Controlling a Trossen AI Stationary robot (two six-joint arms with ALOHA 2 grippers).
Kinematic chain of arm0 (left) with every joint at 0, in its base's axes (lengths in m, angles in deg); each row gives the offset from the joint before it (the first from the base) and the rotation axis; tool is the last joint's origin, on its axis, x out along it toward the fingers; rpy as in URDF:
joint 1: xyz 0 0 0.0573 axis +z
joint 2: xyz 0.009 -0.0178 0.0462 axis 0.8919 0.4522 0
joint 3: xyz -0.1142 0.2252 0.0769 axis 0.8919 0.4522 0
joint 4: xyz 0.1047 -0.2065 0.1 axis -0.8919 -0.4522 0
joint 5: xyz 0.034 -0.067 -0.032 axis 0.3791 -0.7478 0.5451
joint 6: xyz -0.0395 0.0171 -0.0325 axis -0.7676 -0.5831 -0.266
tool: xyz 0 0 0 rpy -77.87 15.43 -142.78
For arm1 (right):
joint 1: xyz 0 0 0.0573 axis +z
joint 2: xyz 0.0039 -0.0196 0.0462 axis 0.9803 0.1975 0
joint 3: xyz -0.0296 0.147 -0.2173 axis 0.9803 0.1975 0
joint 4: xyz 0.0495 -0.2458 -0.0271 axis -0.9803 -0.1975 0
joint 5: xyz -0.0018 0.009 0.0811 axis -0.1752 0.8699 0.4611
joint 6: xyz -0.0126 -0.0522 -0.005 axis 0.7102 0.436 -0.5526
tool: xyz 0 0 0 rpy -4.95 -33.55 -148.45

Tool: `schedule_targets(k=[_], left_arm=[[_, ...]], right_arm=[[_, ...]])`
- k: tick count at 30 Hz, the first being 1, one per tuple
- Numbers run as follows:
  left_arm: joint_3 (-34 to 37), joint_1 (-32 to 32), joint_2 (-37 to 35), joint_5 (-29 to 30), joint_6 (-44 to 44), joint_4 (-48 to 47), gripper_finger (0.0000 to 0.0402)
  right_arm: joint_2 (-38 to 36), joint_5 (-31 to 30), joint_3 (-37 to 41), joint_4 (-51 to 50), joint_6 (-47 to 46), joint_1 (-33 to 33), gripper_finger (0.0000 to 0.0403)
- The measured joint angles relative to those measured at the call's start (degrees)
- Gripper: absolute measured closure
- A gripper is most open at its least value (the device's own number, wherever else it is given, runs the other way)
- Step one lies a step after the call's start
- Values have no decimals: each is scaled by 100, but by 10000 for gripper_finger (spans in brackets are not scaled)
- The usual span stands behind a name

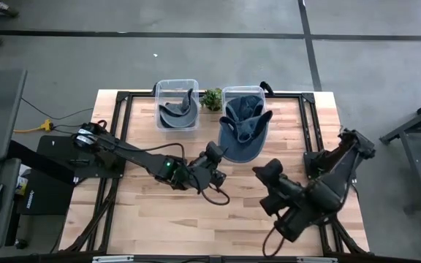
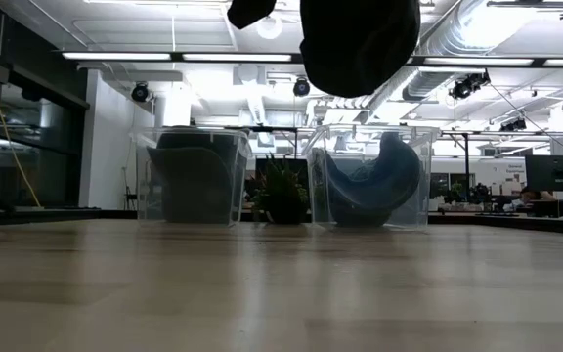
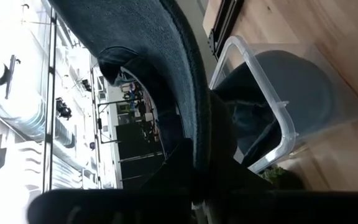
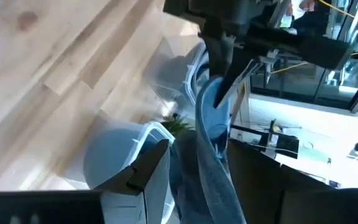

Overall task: Pick & Place hat
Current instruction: Put the blue cap into the right transparent bin

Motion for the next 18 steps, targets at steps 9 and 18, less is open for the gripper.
schedule_targets(k=[9, 18], left_arm=[[0, 0, 0, 114, -225, -405, 396], [0, 0, 2, 126, -258, -431, 396]], right_arm=[[2, 96, 25, 106, 135, -610, 246], [2, 1039, 29, 618, 220, -1145, 246]])
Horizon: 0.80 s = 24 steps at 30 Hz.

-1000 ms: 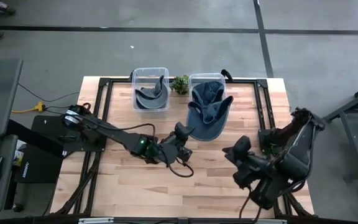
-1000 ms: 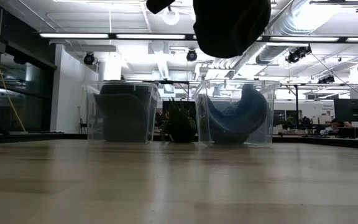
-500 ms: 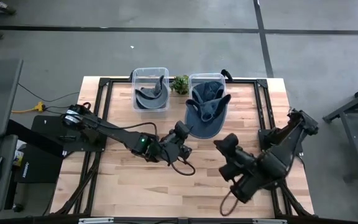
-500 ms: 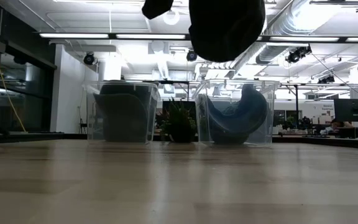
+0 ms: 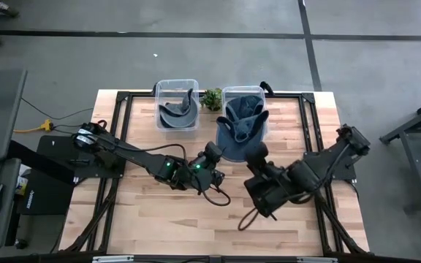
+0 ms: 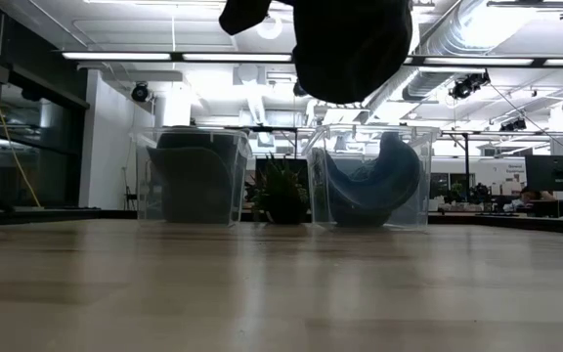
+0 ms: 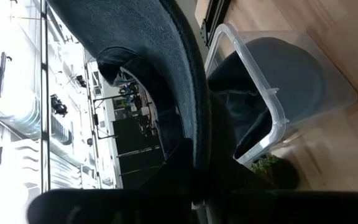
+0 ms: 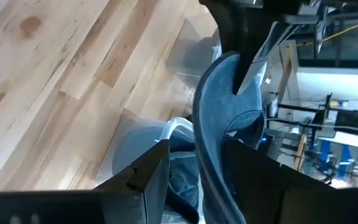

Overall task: Pick & Place hat
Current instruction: Put the blue cap into the right transparent bin

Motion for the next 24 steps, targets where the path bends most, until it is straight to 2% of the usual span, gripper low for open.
schedule_targets(k=[4, 10, 17, 24], left_arm=[[0, 0, -2, -2, 5, -40, 396], [0, 0, 0, -10, 17, -160, 396], [0, 0, 0, -15, 61, -158, 396], [0, 0, 0, -28, 61, -175, 396]], right_arm=[[0, 63, 0, 103, 2, -214, 246], [-1, 542, 2, 390, 49, -520, 248], [0, 796, 2, 753, 151, -755, 252], [0, 1121, 2, 770, 127, -861, 282]])
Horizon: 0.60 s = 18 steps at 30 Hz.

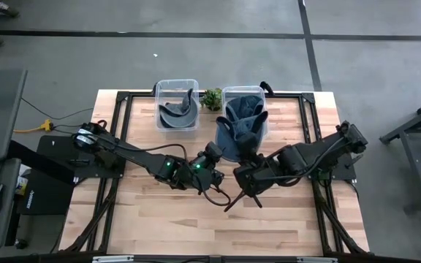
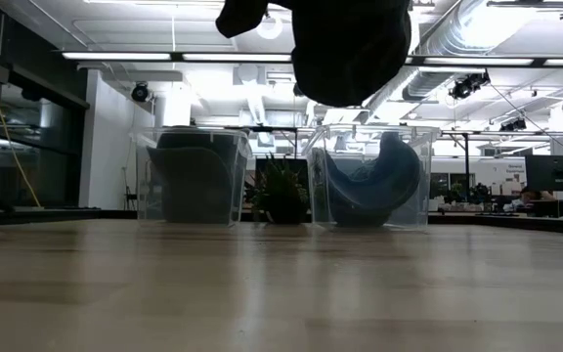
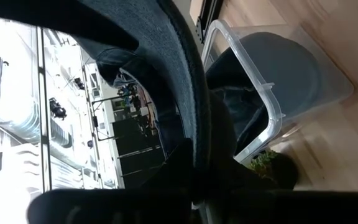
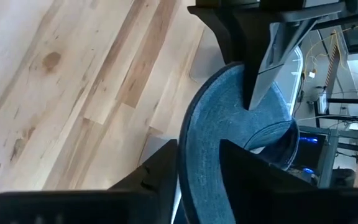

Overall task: Pick & Place hat
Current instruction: Put the blue cap into the right transparent bin

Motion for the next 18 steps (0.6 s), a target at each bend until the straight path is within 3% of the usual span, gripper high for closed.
schedule_targets(k=[9, 18], left_arm=[[0, 2, 0, -85, -28, -5, 393], [0, 4, 2, -232, -297, -14, 376]], right_arm=[[-1, 141, 0, 5, 105, 7, 387], [-2, 117, 0, 14, 207, 9, 396]])
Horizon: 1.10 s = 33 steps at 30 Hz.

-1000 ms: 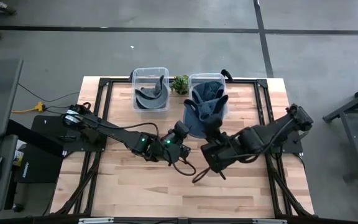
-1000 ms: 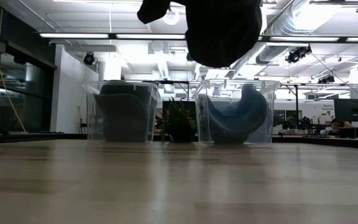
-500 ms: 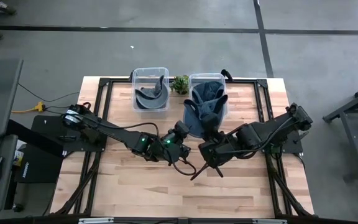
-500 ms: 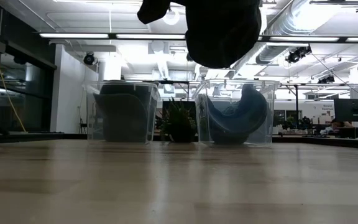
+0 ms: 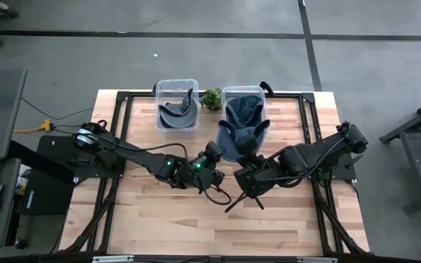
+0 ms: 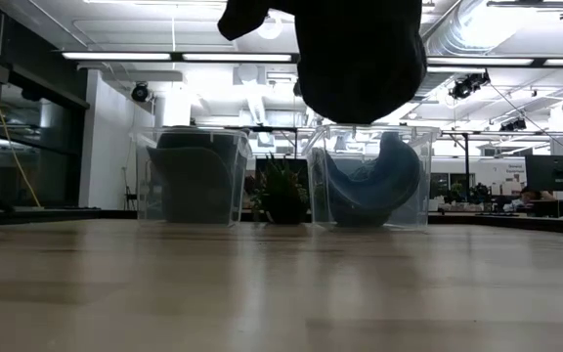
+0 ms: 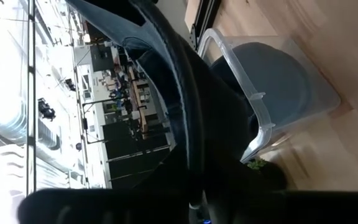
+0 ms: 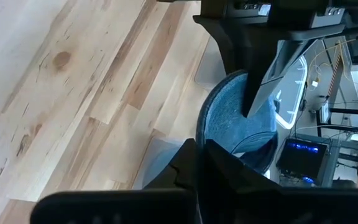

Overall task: Pick & Place hat
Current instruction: Put the blue cap into the right transparent bin

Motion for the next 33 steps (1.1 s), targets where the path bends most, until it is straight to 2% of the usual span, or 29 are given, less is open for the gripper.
schedule_targets(k=[7, 9, 11, 17, 23, 29, 33], left_arm=[[0, 0, 0, 81, -9, 56, 361], [0, 0, 0, -92, -76, 83, 349], [-2, -18, 0, -278, -187, 145, 331], [-2, -61, 0, -220, -552, 352, 252], [-2, -55, 0, -102, -1480, 299, 195], [-2, -44, -4, 46, -2667, -88, 186], [-3, 47, -202, -186, -3947, -905, 186]], right_arm=[[0, -83, -1, -57, -18, 0, 397], [0, -112, -2, -130, -42, -1, 397], [0, -207, 2, -248, -54, -9, 397], [0, -819, 0, -570, -113, 12, 397], [0, -1482, 2, -801, -137, 157, 397], [2, -1727, 2, -911, -51, 273, 397], [2, -1948, 4, -991, -37, 306, 397]])
